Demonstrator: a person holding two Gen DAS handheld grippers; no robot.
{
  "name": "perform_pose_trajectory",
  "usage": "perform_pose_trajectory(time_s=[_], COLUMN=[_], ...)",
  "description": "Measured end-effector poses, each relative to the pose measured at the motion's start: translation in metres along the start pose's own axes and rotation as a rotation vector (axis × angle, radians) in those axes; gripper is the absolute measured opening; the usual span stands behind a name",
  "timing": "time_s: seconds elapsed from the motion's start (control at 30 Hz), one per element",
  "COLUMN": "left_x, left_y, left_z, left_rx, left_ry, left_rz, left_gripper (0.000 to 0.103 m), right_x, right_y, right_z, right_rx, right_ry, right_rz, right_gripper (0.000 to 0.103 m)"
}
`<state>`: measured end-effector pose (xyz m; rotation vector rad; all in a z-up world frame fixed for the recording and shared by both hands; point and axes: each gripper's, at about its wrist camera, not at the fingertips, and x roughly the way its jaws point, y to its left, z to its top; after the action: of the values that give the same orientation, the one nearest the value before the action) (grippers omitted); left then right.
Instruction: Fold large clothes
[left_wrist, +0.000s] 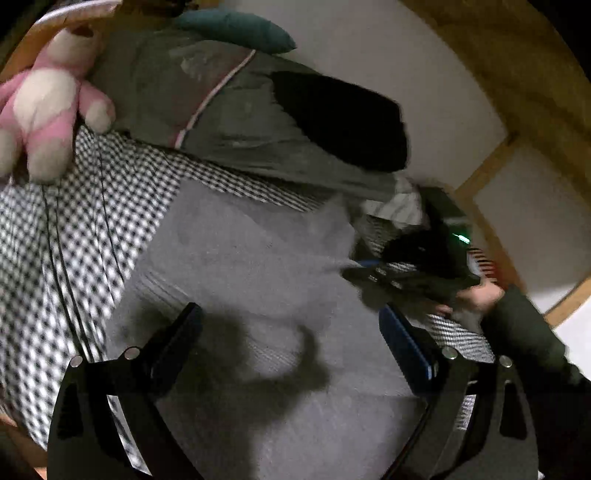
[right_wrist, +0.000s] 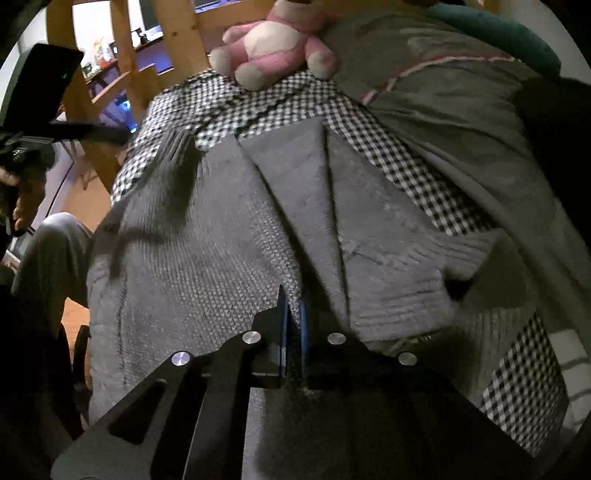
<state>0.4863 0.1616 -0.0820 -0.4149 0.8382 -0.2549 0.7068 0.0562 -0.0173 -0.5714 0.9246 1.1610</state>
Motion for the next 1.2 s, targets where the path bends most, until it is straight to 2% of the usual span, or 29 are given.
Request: perform_pose_trajectory(time_s=[0.1,0.17,0.23,0.27,0.3,0.37,0.4,0.43,0.5,0.53,0.57,0.6,0.63,0.67,0.73,0.77,0.8,0.83,0.93,0.97,1.0,1.03,1.1,1.2], left_x=[0.04,0.061,0.08,0.085,0.094,0.113,0.114,0.117,0.118,0.119,0.119,0.114,0.113,0.095,0.066,0.063,0.069,0.09,0.163,0.187,0.195,0.195,0.193,0.177], left_y=[0.012,0.026,0.039,0.043,0.046,0.051,0.047,0.044,0.041,0.041,0.04,0.037,0.033,0.024,0.004,-0.009,-0.015,-0.023,-0.017,-0.005,0.003,0.009,0.017,0.015], left_z=[0.013,0.02,0.021,0.017,0.011,0.001,-0.002,-0.004,-0.001,0.001,0.003,0.008,0.019,0.029,0.042,0.051,0.056,0.062,0.069,0.066,0.064,0.066,0.073,0.081], left_rx=[0.001,-0.024,-0.038,-0.039,-0.017,0.058,0.108,0.131,0.124,0.126,0.133,0.143,0.153,0.176,0.19,0.194,0.208,0.239,0.285,0.284,0.283,0.28,0.248,0.238], left_ry=[0.006,0.02,0.066,0.072,0.117,0.19,0.177,0.185,0.2,0.21,0.218,0.217,0.197,0.115,-0.034,-0.072,-0.056,0.012,0.215,0.315,0.348,0.324,0.327,0.29], left_rz=[0.117,0.129,0.164,0.157,0.186,0.229,0.249,0.271,0.29,0.292,0.293,0.307,0.33,0.339,0.309,0.288,0.278,0.284,0.407,0.437,0.434,0.406,0.378,0.409], left_gripper=[0.094,0.094,0.094,0.094,0.094,0.094,0.094,0.094,0.094,0.094,0.094,0.094,0.094,0.094,0.094,0.094,0.096,0.096,0.096,0.096,0.098,0.098,0.098,0.098], right_x=[-0.005,-0.012,-0.015,-0.02,-0.02,-0.009,-0.001,0.008,0.009,0.005,-0.004,-0.009,-0.023,-0.045,-0.072,-0.076,-0.074,-0.061,-0.012,-0.005,-0.006,-0.011,-0.019,-0.047], right_y=[-0.007,-0.017,-0.019,-0.022,-0.022,-0.024,-0.025,-0.026,-0.024,-0.023,-0.021,-0.019,-0.014,-0.006,0.007,0.012,0.019,0.03,0.057,0.071,0.078,0.084,0.091,0.087], right_z=[0.001,-0.004,-0.011,-0.02,-0.023,-0.03,-0.031,-0.032,-0.033,-0.033,-0.034,-0.035,-0.038,-0.044,-0.057,-0.063,-0.069,-0.075,-0.098,-0.106,-0.111,-0.12,-0.13,-0.138], right_rx=[0.055,0.107,0.116,0.129,0.141,0.141,0.144,0.153,0.176,0.189,0.207,0.216,0.223,0.229,0.298,0.338,0.375,0.408,0.474,0.457,0.461,0.516,0.542,0.57], right_ry=[-0.048,-0.083,-0.098,-0.113,-0.117,-0.07,-0.042,-0.017,-0.035,-0.05,-0.061,-0.063,-0.085,-0.145,-0.177,-0.161,-0.131,-0.069,0.117,0.136,0.121,0.085,0.07,-0.02], right_rz=[-0.059,-0.064,-0.084,-0.066,-0.044,-0.069,-0.082,-0.109,-0.132,-0.142,-0.178,-0.216,-0.294,-0.382,-0.38,-0.372,-0.361,-0.346,-0.308,-0.335,-0.367,-0.39,-0.382,-0.374], right_gripper=[0.006,0.006,0.006,0.006,0.006,0.007,0.008,0.014,0.021,0.032,0.063,0.081,0.1,0.1,0.1,0.1,0.1,0.1,0.099,0.099,0.099,0.099,0.099,0.1])
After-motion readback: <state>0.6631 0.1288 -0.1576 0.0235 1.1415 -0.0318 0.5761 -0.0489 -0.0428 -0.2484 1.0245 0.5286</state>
